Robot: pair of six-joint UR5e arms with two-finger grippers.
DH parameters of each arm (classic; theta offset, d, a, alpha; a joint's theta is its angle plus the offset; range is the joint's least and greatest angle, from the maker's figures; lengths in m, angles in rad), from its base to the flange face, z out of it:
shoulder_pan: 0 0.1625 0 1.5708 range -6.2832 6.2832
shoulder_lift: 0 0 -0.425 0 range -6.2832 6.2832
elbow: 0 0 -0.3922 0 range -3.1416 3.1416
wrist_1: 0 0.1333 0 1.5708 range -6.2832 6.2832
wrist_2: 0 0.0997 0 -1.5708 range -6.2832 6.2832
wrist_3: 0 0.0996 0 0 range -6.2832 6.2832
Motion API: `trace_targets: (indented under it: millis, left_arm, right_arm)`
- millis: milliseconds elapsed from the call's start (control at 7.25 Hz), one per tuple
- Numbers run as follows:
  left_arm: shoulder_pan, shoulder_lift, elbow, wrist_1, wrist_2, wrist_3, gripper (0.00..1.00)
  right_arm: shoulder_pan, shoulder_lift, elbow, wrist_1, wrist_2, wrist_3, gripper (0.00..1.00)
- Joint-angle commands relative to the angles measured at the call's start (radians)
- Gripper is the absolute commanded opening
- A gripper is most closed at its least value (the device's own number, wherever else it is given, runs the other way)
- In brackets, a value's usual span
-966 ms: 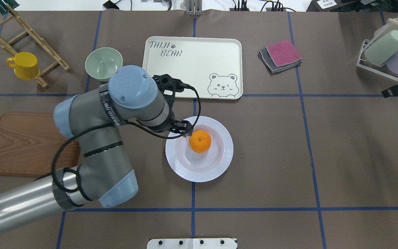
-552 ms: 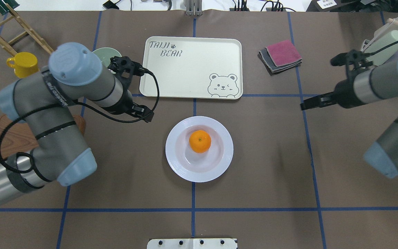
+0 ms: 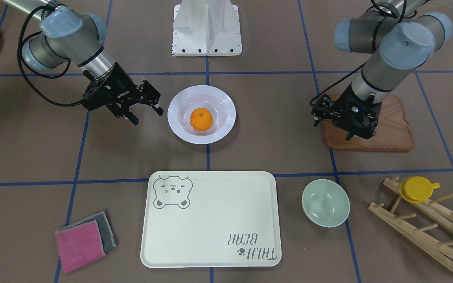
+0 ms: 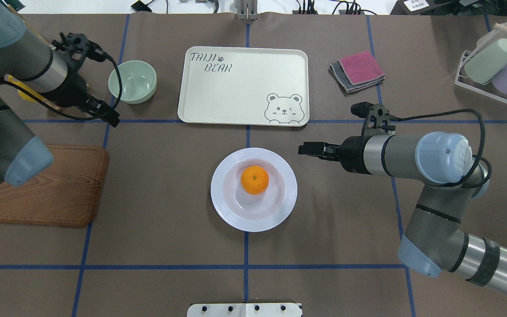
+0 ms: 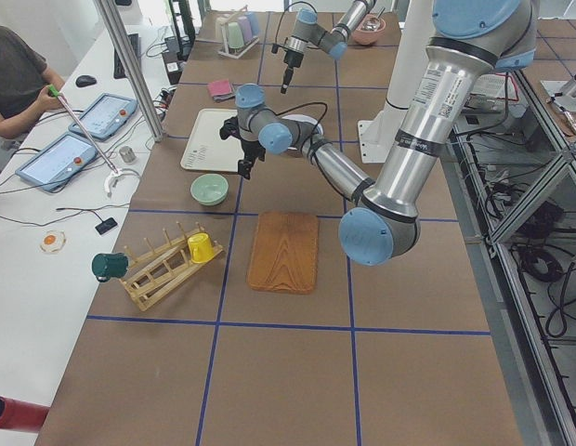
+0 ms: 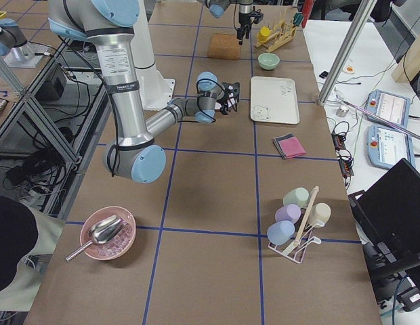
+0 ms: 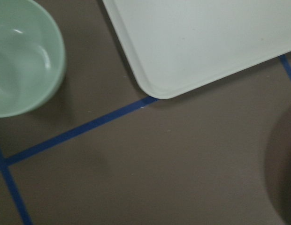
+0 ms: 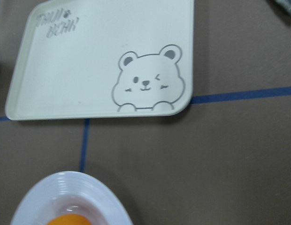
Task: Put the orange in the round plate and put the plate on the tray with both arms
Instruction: 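Lower the right gripper to the plate rim nearest the robot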
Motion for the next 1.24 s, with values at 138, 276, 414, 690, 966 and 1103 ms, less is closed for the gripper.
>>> trace_targets:
  millis: [138,276,414,690,966,1103]
  left_arm:
    - [-0.022,0.011,0.012,0.001,-0.016,0.027,0.99]
    - [-0.022,0.011,0.02,0.0,-0.016,0.027,0.99]
    - [-0.022,0.011,0.029,0.0,-0.016,0.027,0.99]
    - [-0.021,0.011,0.031,0.0,-0.014,0.027,0.99]
    - [-0.021,0.011,0.031,0.0,-0.014,0.026,0.99]
    - [-0.019,0.011,0.031,0.0,-0.014,0.02,0.99]
  right_arm:
    - [-0.084,-0.004,-0.109,0.375,-0.194,0.339,1.0]
    - [-0.107,-0.005,-0.146,0.431,-0.199,0.355,1.0]
    - [-0.13,-0.003,-0.182,0.483,-0.233,0.352,0.99]
    - [-0.184,0.0,-0.2,0.584,-0.328,0.355,0.99]
    - [-0.193,-0.014,-0.209,0.583,-0.331,0.358,0.99]
    - [-0.193,-0.027,-0.22,0.58,-0.331,0.361,0.99]
